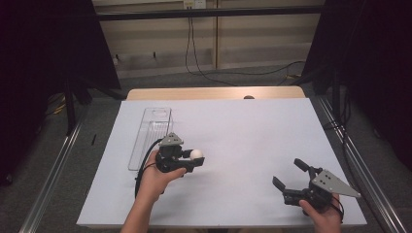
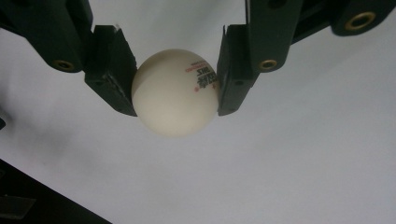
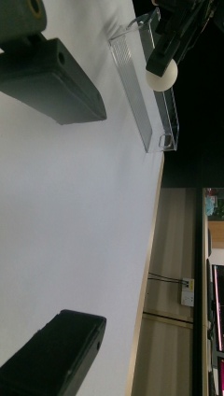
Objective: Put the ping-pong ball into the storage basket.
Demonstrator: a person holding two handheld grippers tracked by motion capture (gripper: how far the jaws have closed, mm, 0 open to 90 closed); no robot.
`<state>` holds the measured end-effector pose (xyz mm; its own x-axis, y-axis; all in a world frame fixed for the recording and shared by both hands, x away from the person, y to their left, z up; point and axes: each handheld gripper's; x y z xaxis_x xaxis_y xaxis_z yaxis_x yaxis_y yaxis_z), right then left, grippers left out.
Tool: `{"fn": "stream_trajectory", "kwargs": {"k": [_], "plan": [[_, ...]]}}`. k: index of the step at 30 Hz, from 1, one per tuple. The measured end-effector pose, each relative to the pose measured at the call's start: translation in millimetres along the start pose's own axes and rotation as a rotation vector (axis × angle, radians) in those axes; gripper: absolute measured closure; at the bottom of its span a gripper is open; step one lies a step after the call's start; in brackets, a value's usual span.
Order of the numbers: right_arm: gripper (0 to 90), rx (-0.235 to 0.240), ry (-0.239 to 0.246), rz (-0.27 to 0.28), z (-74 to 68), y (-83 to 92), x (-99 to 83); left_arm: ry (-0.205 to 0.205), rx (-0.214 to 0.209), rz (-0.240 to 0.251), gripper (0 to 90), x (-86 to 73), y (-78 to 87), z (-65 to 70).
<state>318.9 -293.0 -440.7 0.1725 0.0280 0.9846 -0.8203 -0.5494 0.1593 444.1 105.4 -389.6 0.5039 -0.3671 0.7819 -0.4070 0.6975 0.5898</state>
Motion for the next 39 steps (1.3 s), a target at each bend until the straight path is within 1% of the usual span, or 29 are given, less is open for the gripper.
{"fn": "stream_trajectory", "kwargs": {"k": [7,12,13,15,17,19,20,25,26,28,31,32,33,35,37,38,39], "plan": [[2.6,-0.003,0.003,0.003,0.0,-0.2,0.0,0.008,0.011,0.003,51.0,0.0,1.4,-1.2],[2.6,-0.002,0.002,0.002,0.4,0.3,-0.1,0.01,0.009,0.006,51.0,-0.1,2.3,-2.4],[2.6,-0.004,0.001,-0.001,0.2,0.4,0.1,0.009,0.014,0.004,51.0,-0.1,2.9,-2.8],[2.6,0.0,0.001,0.005,0.2,0.0,0.1,0.02,0.011,0.01,51.0,-0.3,2.9,-2.9],[2.6,0.003,0.0,0.002,0.0,0.0,0.0,0.013,0.018,0.002,51.0,-0.2,3.5,-3.7],[2.6,0.002,0.004,0.005,0.4,0.0,0.1,0.016,0.016,0.004,51.0,-0.4,3.6,-4.3],[2.6,0.001,-0.002,0.003,0.1,0.3,0.2,0.017,0.015,0.002,51.0,-0.5,3.7,-4.5],[2.6,0.0,0.003,0.002,0.1,0.0,0.1,0.019,0.026,-0.009,51.0,-0.3,5.2,-5.2],[2.6,0.001,0.002,0.002,0.0,0.0,0.1,0.024,0.021,-0.001,51.0,-0.5,4.9,-5.4],[2.6,0.001,0.0,0.005,0.2,0.1,0.1,0.019,0.02,-0.003,51.0,-0.6,5.7,-6.7],[2.6,-0.003,0.001,0.002,0.3,0.4,0.0,0.023,0.028,-0.003,51.1,-0.5,6.7,-7.6],[2.6,-0.002,0.001,0.003,0.2,0.4,0.1,0.024,0.024,0.004,51.1,-0.9,6.6,-8.1],[2.6,0.0,-0.005,0.005,-0.1,0.2,0.2,0.024,0.026,0.003,51.0,-0.9,6.7,-8.3],[2.6,-0.001,0.002,0.003,-0.2,0.0,0.1,0.026,0.028,0.002,51.0,-1.1,7.0,-8.5],[2.6,0.003,-0.002,0.003,-0.1,0.3,0.1,0.028,0.024,0.002,51.0,-1.0,7.4,-8.9],[2.6,0.003,-0.002,0.003,-0.1,0.3,0.1,0.025,0.028,0.0,51.0,-1.0,7.9,-9.4],[2.6,-0.003,0.001,0.001,0.2,0.5,0.2,0.031,0.028,0.005,51.0,-1.2,7.8,-9.3]]}}
Point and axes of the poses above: each handheld gripper's, and its own axes: y roughly backward along the jaws, x roughly out of its top, z roughly to its right, and after that the axes turned 3 degrees about x, right-handed
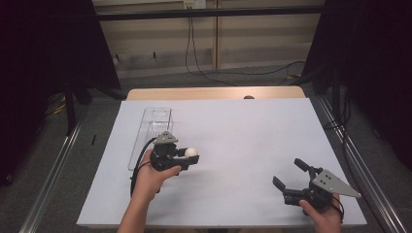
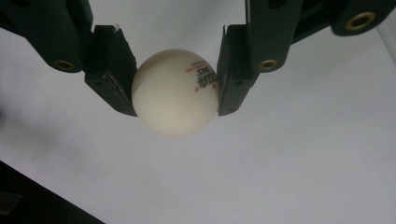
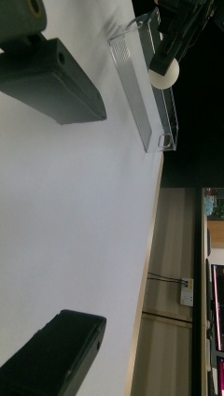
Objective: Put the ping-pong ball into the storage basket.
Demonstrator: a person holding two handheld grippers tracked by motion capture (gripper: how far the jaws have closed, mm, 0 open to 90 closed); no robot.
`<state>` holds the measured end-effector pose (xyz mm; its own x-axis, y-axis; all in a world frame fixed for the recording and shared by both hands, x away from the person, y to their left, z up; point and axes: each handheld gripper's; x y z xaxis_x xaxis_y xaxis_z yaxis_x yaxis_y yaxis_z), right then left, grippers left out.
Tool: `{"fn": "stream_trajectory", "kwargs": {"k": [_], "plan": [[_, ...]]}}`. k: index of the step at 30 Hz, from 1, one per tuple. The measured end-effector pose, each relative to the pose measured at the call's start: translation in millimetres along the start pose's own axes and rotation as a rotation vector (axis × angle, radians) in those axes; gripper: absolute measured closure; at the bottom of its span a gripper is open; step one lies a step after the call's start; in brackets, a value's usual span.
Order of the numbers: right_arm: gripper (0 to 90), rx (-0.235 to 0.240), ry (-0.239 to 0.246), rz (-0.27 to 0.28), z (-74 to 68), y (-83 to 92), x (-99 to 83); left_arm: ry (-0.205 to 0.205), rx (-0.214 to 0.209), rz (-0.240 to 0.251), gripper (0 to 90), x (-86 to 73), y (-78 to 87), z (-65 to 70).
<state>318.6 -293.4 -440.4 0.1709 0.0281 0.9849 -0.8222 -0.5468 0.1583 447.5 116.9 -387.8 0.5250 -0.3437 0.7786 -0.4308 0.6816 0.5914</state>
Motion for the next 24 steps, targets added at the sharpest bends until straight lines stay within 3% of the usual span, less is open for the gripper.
{"fn": "stream_trajectory", "kwargs": {"k": [24], "plan": [[2.6,-0.001,-0.003,0.001,-0.2,0.0,0.1,0.016,0.021,0.005,51.0,-0.2,7.0,-8.0]]}}
Point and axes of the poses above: each handheld gripper's, and its own axes: y roughly backward along the jaws, x roughly out of its top, z roughly to its right, and after that the axes turned 3 degrees about x, right-handed
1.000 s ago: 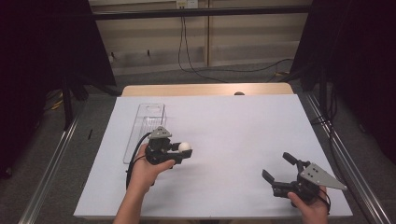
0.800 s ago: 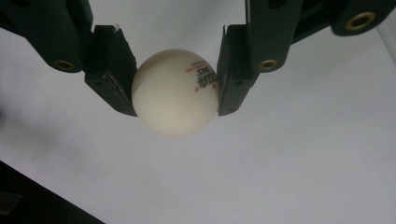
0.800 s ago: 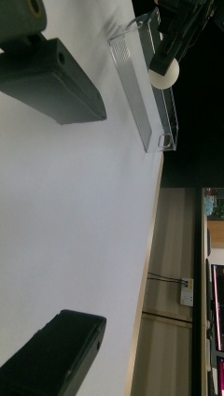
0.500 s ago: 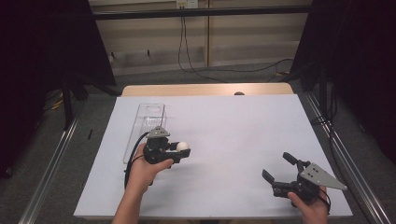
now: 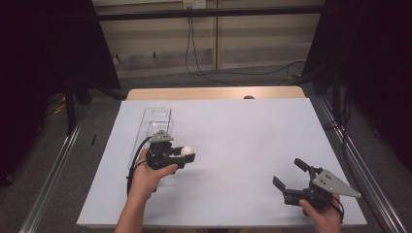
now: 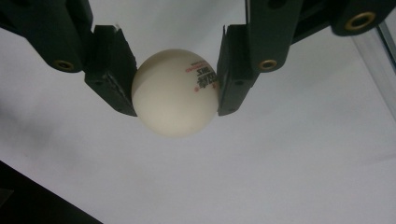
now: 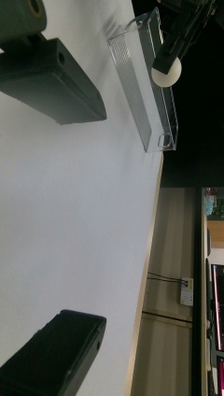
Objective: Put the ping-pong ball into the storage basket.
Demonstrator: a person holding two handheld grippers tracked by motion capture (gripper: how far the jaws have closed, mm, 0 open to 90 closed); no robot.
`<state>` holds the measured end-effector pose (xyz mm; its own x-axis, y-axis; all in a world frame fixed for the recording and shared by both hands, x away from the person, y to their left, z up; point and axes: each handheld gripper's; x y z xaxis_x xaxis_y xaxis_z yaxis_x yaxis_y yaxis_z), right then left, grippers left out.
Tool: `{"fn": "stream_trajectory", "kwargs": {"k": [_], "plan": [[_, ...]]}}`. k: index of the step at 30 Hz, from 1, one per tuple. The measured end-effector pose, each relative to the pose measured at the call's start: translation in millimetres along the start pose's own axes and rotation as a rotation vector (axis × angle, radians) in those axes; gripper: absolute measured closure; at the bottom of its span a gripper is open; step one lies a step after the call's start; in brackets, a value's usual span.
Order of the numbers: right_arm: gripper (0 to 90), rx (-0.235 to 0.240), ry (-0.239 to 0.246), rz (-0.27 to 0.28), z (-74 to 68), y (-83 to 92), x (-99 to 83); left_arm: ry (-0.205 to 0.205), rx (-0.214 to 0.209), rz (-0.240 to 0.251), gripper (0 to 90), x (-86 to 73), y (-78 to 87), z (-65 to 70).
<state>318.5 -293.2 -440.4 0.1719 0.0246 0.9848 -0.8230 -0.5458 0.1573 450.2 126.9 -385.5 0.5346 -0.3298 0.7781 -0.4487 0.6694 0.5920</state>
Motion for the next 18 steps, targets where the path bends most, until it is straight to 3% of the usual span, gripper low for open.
{"fn": "stream_trajectory", "kwargs": {"k": [18], "plan": [[2.6,0.004,0.001,0.0,0.1,-0.4,-0.2,0.018,0.007,0.013,51.0,-0.6,5.0,-6.4]]}}
Point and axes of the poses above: each handheld gripper's, and its own axes: y roughly backward along the jaws, x roughly out of its top, z roughly to its right, and after that the axes turned 3 degrees about x, right-handed
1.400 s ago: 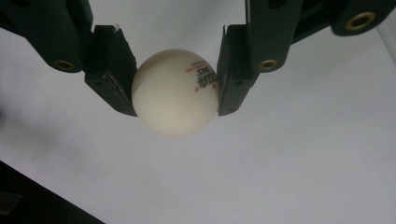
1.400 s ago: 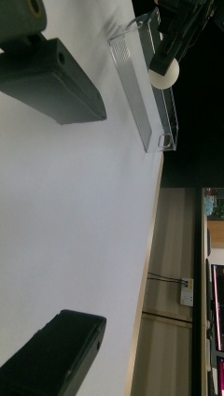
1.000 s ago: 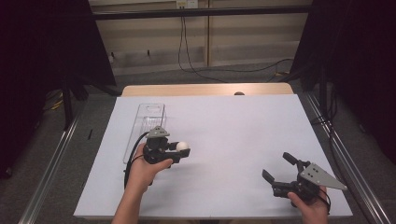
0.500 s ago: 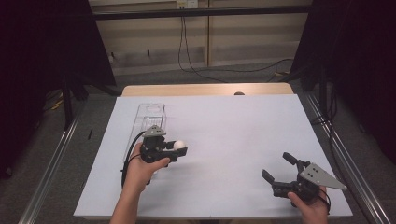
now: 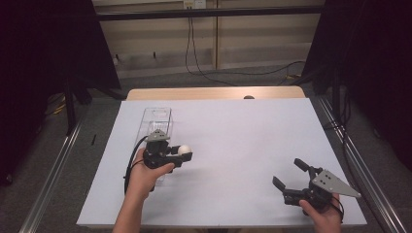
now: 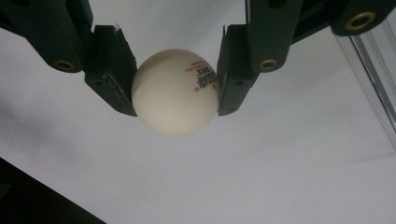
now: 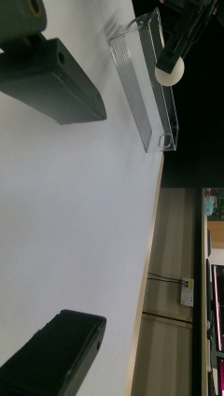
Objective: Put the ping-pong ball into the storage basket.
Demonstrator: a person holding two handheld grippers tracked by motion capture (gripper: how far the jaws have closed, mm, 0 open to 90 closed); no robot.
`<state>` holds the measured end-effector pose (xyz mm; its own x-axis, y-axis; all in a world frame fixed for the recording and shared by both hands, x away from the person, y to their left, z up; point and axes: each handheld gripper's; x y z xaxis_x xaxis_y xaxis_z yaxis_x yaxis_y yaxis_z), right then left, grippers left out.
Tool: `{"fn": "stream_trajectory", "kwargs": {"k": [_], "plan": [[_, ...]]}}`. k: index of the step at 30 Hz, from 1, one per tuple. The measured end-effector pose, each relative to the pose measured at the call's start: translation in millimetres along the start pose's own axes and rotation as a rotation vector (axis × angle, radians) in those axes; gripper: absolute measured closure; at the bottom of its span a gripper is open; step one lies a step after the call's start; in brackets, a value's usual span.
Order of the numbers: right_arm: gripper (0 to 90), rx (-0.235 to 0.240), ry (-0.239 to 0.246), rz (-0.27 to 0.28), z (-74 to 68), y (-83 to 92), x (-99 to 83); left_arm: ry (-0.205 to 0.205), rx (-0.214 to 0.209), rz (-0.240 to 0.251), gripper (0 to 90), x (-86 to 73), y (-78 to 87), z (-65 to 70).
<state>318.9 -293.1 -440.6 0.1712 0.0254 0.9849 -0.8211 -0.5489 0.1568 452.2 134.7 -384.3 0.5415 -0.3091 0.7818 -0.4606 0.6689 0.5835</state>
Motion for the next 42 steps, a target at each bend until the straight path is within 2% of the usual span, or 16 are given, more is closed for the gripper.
{"fn": "stream_trajectory", "kwargs": {"k": [14,19,26,29,33,35,37,42], "plan": [[2.6,0.003,0.003,0.0,0.1,0.0,0.0,-0.003,0.007,0.002,51.0,0.5,5.0,-4.7],[2.6,0.001,0.002,-0.002,0.1,0.2,-0.1,0.003,0.022,0.003,51.0,0.2,5.8,-5.5],[2.6,-0.001,0.003,-0.004,0.0,0.2,-0.1,0.001,0.017,-0.001,51.0,0.1,7.4,-7.9],[2.7,0.002,0.005,-0.001,0.2,0.3,0.0,0.003,0.031,0.001,51.0,0.1,7.6,-7.8],[2.7,0.001,0.004,-0.002,0.1,0.0,-0.1,0.012,0.025,0.009,51.0,-0.3,7.4,-8.2],[2.6,0.0,0.007,0.0,0.4,0.1,0.0,0.003,0.031,0.0,51.0,-0.1,8.4,-9.3],[2.7,0.0,0.003,-0.003,0.0,0.2,-0.1,0.018,0.035,0.008,51.0,-0.3,8.5,-9.0],[2.7,0.0,0.005,-0.002,0.0,-0.2,-0.1,0.015,0.032,0.008,51.1,-0.5,9.5,-11.1]]}}
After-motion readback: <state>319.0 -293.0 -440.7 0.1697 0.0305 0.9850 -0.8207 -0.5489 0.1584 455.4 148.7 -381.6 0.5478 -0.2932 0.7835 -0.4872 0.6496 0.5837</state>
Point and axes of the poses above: each handheld gripper's, and its own axes: y roughly backward along the jaws, x roughly out of its top, z roughly to its right, and after that the axes turned 3 degrees about x, right-handed
